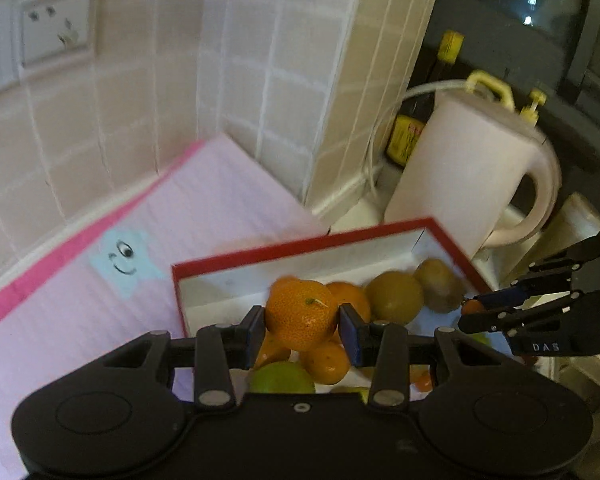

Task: Organize fruits
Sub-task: 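Carry the mandarin and cherry tomato over the red box with both tools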

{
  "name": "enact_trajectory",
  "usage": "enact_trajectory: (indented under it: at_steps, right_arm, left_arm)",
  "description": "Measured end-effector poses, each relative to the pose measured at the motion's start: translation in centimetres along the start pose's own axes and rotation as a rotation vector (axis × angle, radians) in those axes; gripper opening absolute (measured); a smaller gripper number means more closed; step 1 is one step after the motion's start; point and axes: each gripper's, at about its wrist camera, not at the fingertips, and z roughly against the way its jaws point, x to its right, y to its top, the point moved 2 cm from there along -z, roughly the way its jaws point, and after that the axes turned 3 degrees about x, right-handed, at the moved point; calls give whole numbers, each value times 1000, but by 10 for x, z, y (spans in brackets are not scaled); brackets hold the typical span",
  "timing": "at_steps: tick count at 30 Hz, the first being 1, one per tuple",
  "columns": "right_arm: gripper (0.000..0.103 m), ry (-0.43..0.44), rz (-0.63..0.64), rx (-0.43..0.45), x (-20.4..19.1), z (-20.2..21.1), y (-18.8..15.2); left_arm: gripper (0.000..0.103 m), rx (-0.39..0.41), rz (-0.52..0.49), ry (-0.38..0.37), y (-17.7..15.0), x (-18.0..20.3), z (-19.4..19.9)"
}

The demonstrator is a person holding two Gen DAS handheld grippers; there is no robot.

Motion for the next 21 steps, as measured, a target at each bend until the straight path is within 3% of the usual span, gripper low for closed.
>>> enact_trajectory:
  at_steps: [8,21]
  right_arm:
    - [25,25,-14,-45,3,-36,-3]
    - [26,23,-25,-86,6,-66,-6]
  left_arm:
    - [48,-89,-35,34,-1,7,-55]
    - [50,-119,-32,28,-5,4,-72]
